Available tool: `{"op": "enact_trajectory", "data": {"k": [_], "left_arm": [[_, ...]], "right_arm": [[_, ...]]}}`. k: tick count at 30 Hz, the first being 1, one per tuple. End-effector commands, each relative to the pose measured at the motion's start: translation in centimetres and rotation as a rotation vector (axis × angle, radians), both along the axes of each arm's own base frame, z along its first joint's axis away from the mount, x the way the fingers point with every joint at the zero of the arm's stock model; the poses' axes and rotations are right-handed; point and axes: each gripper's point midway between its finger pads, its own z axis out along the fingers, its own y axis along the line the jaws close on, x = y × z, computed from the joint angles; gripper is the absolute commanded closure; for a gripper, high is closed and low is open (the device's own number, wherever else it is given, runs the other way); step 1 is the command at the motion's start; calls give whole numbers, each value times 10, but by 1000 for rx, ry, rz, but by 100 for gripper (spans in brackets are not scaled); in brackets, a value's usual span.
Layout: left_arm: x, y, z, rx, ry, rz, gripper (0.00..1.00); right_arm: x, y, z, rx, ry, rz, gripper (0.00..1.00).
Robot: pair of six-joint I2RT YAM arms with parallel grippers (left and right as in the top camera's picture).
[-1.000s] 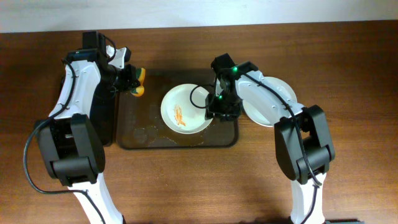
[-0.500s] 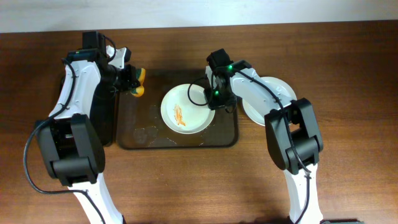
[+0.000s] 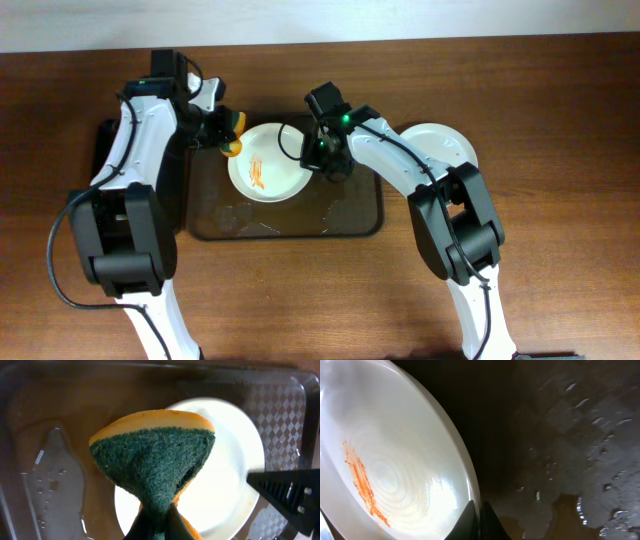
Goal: Clean dirty plates on tray and stack at the side
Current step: 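Lower the sponge in the left gripper onto the cream plate and scrub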
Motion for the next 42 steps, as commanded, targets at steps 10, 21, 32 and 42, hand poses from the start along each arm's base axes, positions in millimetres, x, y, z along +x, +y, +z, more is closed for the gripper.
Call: {"op": "enact_trajectory", "data": {"k": [10, 21, 32, 42], "left_arm": [[-24, 8, -33, 72, 99, 14, 99], [-20, 2, -67, 73, 133, -2, 99], [-58, -60, -125, 93, 283, -195, 99], [-10, -35, -126, 135, 130, -56, 100]], "right_arm": [[11, 9, -28, 54, 4, -25, 90], [4, 18, -29, 98, 29, 18, 96], [3, 20, -28, 105, 31, 29, 96], [3, 21, -28, 113, 31, 32, 96]]}}
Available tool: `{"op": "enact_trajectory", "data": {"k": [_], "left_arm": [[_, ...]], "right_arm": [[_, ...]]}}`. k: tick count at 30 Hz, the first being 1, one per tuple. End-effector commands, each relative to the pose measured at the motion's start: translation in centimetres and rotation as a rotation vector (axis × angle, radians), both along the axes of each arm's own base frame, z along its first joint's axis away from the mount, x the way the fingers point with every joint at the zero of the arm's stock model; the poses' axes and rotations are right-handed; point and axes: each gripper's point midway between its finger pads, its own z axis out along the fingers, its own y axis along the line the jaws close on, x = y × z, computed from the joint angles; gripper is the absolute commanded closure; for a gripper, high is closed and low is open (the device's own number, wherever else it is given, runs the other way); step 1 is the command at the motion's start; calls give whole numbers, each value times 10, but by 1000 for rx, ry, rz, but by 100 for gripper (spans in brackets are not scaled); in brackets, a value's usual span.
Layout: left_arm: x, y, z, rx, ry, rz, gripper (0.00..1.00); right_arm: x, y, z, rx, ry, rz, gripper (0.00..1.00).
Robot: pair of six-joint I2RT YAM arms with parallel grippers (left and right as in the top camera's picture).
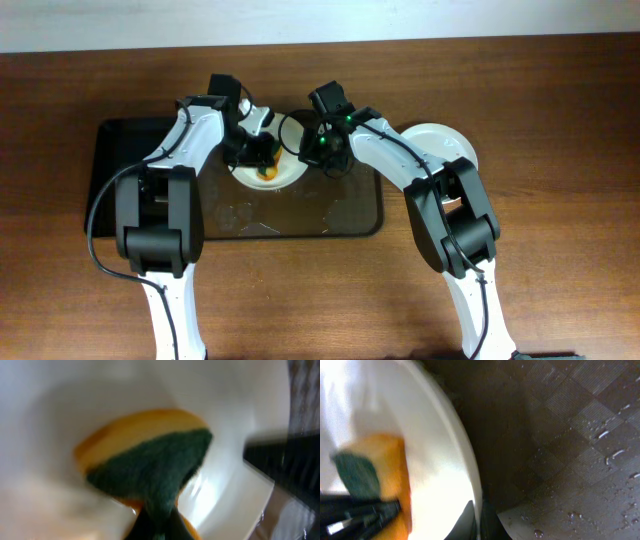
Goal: Clean dirty plates on tray and stack at the side
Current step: 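Lower the sponge in the left gripper onto the cream plate and scrub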
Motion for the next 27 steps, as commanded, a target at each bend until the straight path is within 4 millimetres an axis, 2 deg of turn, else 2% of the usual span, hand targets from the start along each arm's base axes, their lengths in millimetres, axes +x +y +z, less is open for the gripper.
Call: {"op": "enact_trajectory", "data": {"k": [1, 3, 5, 6, 8, 13, 15, 17, 19, 21, 23, 27], "left_arm": [[26, 39, -48, 182, -47, 152, 100], [49, 48, -45, 250, -150, 175, 99], [51, 55, -45, 310, -168, 184, 99], [46, 63, -47, 356, -147, 187, 99], [18, 77, -53, 445, -42, 176, 100], [-59, 87, -52, 507, 264, 103, 99], [-77, 88, -49, 509, 334, 60, 99], [-91, 76, -45, 432, 382, -22, 100], [-95, 25, -36, 102, 341, -226, 100], [-91, 3, -28, -44, 277, -305, 100], [-82, -7, -26, -108, 204, -352, 100], [-65, -11, -28, -115, 141, -327, 99]], "right_arm": [[-14, 7, -17, 7, 48, 41, 96], [-14, 7, -17, 7, 48, 41, 96], [-14, 7, -17, 7, 48, 41, 96], [-14, 7, -17, 7, 48, 41, 96], [-14, 7, -17, 7, 47, 43, 96], [-15, 8, -16, 13, 50, 47, 96], [-15, 9, -16, 17, 51, 48, 96], [-15, 9, -16, 19, 53, 49, 96], [-15, 9, -16, 20, 52, 49, 96], [-14, 11, -15, 31, 47, 52, 96], [-14, 12, -14, 34, 42, 60, 96], [-13, 12, -14, 35, 36, 64, 96]]}}
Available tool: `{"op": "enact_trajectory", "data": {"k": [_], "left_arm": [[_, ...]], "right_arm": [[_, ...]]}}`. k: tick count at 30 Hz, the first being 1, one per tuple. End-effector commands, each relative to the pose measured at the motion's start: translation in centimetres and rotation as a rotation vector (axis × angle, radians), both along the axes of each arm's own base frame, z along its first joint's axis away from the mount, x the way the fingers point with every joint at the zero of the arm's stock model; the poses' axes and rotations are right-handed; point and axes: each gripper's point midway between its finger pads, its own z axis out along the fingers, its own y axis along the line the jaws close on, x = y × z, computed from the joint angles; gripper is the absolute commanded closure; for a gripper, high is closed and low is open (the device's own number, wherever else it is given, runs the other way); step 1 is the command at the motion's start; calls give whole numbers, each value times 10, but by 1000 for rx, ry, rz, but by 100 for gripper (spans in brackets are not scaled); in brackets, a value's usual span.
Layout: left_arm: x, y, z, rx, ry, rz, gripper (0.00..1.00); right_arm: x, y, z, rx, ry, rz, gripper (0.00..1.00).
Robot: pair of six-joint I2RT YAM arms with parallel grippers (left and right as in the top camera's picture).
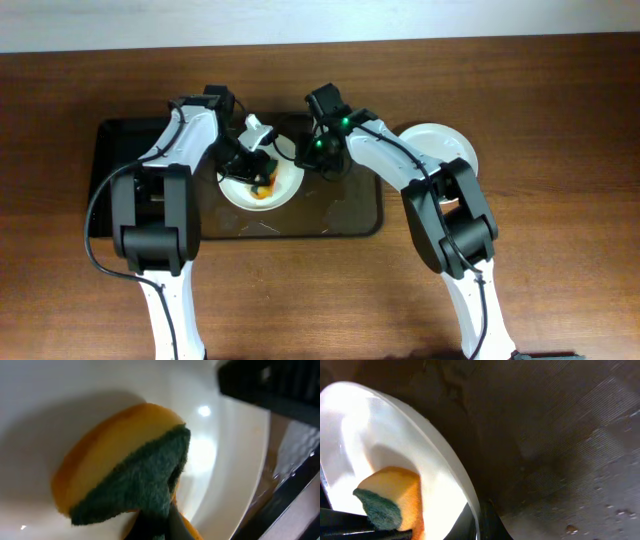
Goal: Clean dirty plates on tray and stack at the side
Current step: 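Lower the sponge in the left gripper onto the cream plate and scrub, then scrub the cream plate with the sponge while the right gripper holds rim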
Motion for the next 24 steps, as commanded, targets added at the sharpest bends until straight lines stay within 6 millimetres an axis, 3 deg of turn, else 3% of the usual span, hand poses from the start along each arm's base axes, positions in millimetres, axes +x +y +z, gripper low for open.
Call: {"op": "enact_trajectory", "data": {"k": [1, 6, 10, 16, 21, 24], "left_arm": [[-7, -17, -30, -44, 61, 29, 100], [34, -2, -42, 85, 43, 373, 100], [40, 32, -50, 228, 82, 610, 99], [49, 75, -51, 247, 208, 1026, 99], [48, 82, -52, 260, 207, 1031, 99], [36, 81, -52, 279, 157, 794, 100]], "right_arm": [[-3, 1, -14, 0, 36, -25, 96], [-3, 1, -14, 0, 36, -25, 96], [-3, 1, -14, 0, 35, -25, 96], [-3, 1, -14, 0, 36, -25, 96], [-3, 1, -14, 0, 36, -25, 96], [-3, 1, -14, 0, 36, -25, 96]]}}
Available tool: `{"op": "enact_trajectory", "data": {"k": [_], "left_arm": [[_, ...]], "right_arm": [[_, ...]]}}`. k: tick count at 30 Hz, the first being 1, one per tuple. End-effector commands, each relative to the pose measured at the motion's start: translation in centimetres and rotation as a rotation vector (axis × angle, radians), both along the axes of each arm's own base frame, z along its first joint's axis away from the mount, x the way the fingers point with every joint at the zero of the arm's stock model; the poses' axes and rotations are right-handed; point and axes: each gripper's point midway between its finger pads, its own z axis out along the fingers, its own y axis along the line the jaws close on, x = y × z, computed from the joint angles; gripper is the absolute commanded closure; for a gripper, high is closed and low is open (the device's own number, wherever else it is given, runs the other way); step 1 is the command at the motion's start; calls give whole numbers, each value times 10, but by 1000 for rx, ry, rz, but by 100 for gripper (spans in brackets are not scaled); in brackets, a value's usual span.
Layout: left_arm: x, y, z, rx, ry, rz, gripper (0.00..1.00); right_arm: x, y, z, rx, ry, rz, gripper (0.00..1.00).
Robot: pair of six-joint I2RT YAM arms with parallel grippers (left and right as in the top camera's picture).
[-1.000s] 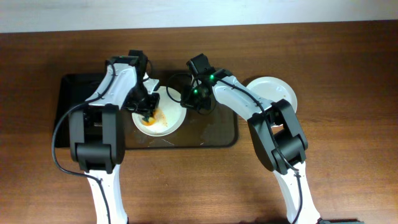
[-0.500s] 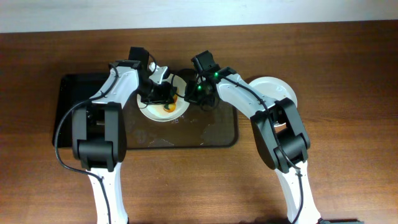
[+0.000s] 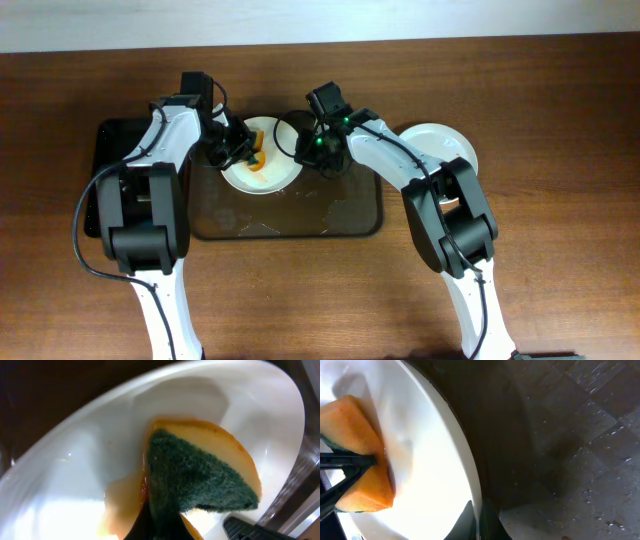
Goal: Clean dirty plates on tray and stack at the side
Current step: 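Scrub the cream plate with the sponge while the right gripper holds rim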
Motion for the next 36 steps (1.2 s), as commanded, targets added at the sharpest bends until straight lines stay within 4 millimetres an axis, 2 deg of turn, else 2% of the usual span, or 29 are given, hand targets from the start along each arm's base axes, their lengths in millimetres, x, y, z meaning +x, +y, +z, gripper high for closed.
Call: {"op": "enact_trajectory", "data": {"k": [1, 5, 6, 8, 11, 13, 15, 17, 21, 24, 26, 29, 31, 34, 36], "left_arm": [[-39, 47, -50, 234, 101, -200, 99], [-70, 88, -51, 459, 241, -251, 99], [-73, 105, -49, 560, 267, -243, 100], [-71, 137, -43, 758, 290, -134, 100], [-57, 143, -43, 793, 238, -94, 99], [-49, 137, -43, 793, 202, -94, 99], [-45, 121, -42, 778, 179, -154, 99], [-39, 94, -41, 713, 141, -277, 99], [-23, 46, -13, 642, 62, -427, 99], [-17, -11, -2, 360, -59, -604, 99], [-20, -32, 1, 229, -114, -690, 100], [-17, -34, -1, 224, -128, -690, 100], [-4, -35, -3, 235, -177, -678, 100], [24, -15, -7, 383, -210, -533, 99], [35, 3, -10, 492, -198, -434, 99]], "right_arm": [[-10, 1, -15, -9, 40, 19, 96], [-10, 1, -15, -6, 39, 24, 96], [-10, 1, -15, -6, 39, 24, 96], [-11, 2, -15, -4, 41, 25, 96], [-11, 2, -15, -4, 41, 25, 96], [-11, 2, -15, -4, 41, 25, 96], [-11, 2, -15, -4, 41, 25, 96], [-11, 2, -15, -4, 41, 25, 96], [-11, 2, -15, -4, 41, 25, 96], [-11, 2, -15, -4, 41, 25, 96], [-11, 2, -15, -4, 41, 25, 96], [-11, 2, -15, -3, 41, 26, 96], [-11, 2, -15, -3, 41, 26, 96], [-11, 2, -15, -4, 41, 26, 96], [-11, 2, -15, -4, 41, 25, 96]]}}
